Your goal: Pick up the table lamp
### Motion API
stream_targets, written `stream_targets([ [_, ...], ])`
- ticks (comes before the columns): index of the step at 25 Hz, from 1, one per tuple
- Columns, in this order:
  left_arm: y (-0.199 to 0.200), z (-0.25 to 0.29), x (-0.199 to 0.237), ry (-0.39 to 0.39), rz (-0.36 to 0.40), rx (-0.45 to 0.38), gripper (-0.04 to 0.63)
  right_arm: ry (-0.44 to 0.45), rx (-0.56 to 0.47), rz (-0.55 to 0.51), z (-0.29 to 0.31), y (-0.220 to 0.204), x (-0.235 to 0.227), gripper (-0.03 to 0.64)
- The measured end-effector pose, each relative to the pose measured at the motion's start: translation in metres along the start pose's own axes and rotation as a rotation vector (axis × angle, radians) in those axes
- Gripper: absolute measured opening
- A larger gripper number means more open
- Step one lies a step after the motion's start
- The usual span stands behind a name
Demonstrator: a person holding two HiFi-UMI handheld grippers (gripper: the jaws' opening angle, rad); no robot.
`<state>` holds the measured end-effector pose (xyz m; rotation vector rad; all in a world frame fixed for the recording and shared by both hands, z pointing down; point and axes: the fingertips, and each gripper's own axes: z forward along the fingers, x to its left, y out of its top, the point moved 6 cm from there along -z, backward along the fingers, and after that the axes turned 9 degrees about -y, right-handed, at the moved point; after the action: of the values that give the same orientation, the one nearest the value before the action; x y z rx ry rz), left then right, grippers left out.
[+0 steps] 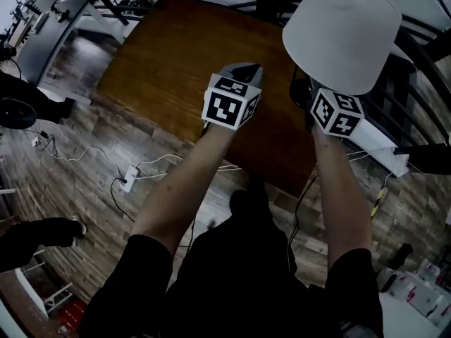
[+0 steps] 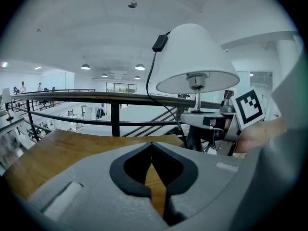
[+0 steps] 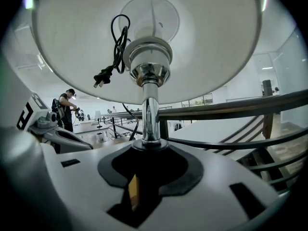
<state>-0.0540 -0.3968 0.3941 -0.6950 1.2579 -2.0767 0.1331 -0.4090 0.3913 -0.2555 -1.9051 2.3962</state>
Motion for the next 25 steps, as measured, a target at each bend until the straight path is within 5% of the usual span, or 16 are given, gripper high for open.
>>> stream_targets([
  [9, 0.000, -0.029, -0.015, -0.024, 0.012, 0.037, 0.006, 0.016, 0.010, 0.023, -0.039, 0.020, 0.005, 0.127],
  [25, 0.006, -0.104, -0.044, 0.059, -0.093, -0.012, 0.006, 0.104, -0.007, 0.040, -0.101, 0.060, 0.014, 0.127],
])
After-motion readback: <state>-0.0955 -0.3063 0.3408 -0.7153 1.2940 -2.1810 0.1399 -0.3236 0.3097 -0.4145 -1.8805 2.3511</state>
